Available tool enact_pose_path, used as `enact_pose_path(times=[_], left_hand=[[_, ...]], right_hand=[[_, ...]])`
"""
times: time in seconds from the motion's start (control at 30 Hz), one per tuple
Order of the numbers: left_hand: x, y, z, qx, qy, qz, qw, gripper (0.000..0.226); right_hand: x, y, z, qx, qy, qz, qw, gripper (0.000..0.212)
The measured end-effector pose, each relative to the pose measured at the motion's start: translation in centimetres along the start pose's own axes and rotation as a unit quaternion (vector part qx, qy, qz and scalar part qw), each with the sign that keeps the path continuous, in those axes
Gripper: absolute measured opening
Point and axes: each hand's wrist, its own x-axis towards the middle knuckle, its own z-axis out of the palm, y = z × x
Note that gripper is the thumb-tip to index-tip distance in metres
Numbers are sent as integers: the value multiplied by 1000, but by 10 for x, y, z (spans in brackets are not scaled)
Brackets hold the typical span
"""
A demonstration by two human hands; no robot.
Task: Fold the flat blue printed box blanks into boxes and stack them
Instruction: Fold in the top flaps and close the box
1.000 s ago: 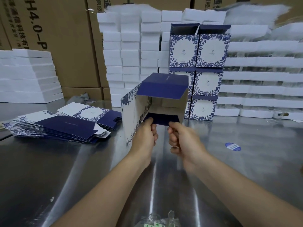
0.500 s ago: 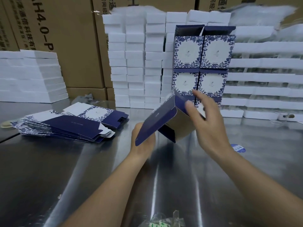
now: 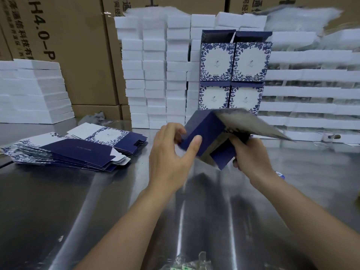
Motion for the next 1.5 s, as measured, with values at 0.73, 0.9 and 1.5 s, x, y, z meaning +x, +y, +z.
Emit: enact_pose_path(times=[0.73,0.9,1.5], left_hand=[[-3,19,15,-296,-135,-392,861,46],[-2,18,14,-303,-153,-396,854,47],[-3,15,18,-345,-177,-423,819,57]], right_hand=[[-55,-38,44,266,-119,109,950,38],[-60,-42,44,297,-95,98,945,36],[-51,-33,46,245,-87,103,960,38]])
